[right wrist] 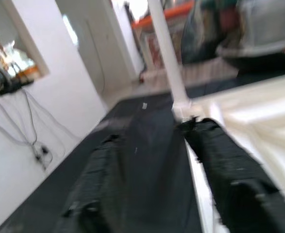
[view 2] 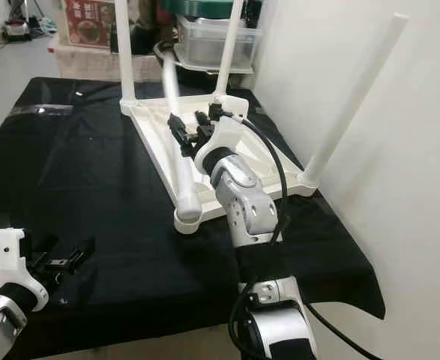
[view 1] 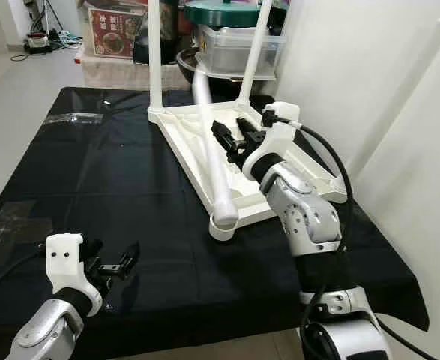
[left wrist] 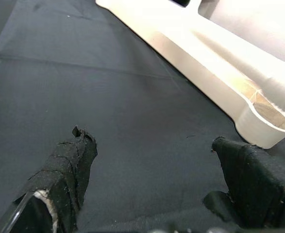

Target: Building children table

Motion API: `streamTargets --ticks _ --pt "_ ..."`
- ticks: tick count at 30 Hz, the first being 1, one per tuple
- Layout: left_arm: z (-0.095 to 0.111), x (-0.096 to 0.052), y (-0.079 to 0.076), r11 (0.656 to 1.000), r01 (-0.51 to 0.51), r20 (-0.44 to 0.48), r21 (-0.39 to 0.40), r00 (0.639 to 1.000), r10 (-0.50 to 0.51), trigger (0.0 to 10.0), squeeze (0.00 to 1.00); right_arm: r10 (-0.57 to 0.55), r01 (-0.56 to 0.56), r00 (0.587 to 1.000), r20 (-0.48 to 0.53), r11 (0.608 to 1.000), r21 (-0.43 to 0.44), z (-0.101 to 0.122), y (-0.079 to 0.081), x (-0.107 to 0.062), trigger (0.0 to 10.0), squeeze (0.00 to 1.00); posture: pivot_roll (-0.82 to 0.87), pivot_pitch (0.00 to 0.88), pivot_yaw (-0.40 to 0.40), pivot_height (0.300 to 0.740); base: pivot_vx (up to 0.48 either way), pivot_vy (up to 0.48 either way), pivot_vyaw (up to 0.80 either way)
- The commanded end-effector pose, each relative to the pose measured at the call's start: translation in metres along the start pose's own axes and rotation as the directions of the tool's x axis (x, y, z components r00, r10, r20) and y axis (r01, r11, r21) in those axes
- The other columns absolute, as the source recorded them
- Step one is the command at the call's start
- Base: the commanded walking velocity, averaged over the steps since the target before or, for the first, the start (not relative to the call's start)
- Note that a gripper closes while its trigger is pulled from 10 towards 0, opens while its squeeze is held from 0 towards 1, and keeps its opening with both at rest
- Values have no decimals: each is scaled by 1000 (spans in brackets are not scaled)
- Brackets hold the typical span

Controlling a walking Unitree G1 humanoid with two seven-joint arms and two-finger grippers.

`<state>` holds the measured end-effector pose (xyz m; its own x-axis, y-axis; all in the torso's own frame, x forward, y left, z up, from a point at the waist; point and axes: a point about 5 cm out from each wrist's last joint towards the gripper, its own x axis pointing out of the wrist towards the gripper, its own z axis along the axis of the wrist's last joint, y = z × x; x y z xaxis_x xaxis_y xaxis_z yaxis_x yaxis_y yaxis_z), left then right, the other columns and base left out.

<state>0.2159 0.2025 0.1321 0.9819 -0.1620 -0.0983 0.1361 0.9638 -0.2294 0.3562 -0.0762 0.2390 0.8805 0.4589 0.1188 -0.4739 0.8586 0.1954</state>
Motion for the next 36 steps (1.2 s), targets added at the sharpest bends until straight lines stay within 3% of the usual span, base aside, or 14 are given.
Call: streamTargets --ticks 1,3,4,5,6,7,10,11,19,24,29,36 --pt "-3 0 0 1000 4 -19 5 1000 -4 10000 0 -12 12 999 -34 1000 15 -6 -3 -3 0 0 129 0 -131 740 0 0 0" --pt "-3 0 0 1000 -1 -17 4 1000 2 10000 0 -120 122 982 -148 993 4 -24 -14 -2 0 0 132 0 -134 740 0 0 0" --pt "-3 0 0 1000 -1 -17 4 1000 2 10000 0 -120 122 982 -148 993 4 -24 -14 -2 0 0 132 0 -134 740 0 0 0" --pt "-4 -1 1 1000 -4 -16 4 1000 4 10000 0 -186 188 955 -233 982 -15 -35 -20 -3 10000 0 133 0 -135 740 0 0 0" --pt "-4 -1 1 1000 -4 -16 4 1000 4 10000 0 -186 188 955 -233 982 -15 -35 -20 -3 10000 0 133 0 -135 740 0 0 0" --pt "-4 -1 1 1000 -8 -14 3 1000 8 10000 0 -244 243 921 -304 969 -40 -45 -25 -4 10000 0 132 0 -134 740 0 0 0" --pt "-4 -2 1 1000 -10 -10 2 1000 10 10000 0 -246 248 906 -345 968 -39 -53 -27 -7 10000 0 131 0 -133 740 0 0 0" --pt "-3 -2 1 1000 -13 -8 2 1000 13 10000 0 -243 251 907 -344 968 -21 -56 -28 -10 10000 1000 128 0 -133 740 0 0 0" --pt "-3 -1 1 1000 -14 0 -1 1000 14 10000 0 -219 221 928 -303 975 -29 -57 -24 -17 10000 1000 123 0 -129 740 0 0 0" --pt "-2 -1 1 1000 -16 2 -4 1000 16 10000 0 -227 204 928 -295 973 -107 -51 -23 -14 10000 1000 123 0 -130 740 0 0 0" --pt "-2 -1 1 1000 -15 4 -6 1000 15 10000 0 -204 166 957 -205 968 -188 -36 -22 -6 10000 1000 127 0 -137 740 0 0 0" --pt "-2 -1 0 1000 -15 6 -7 1000 15 10000 0 -177 125 953 -244 968 -215 -50 -30 2 10000 1000 137 0 -142 740 0 0 0"
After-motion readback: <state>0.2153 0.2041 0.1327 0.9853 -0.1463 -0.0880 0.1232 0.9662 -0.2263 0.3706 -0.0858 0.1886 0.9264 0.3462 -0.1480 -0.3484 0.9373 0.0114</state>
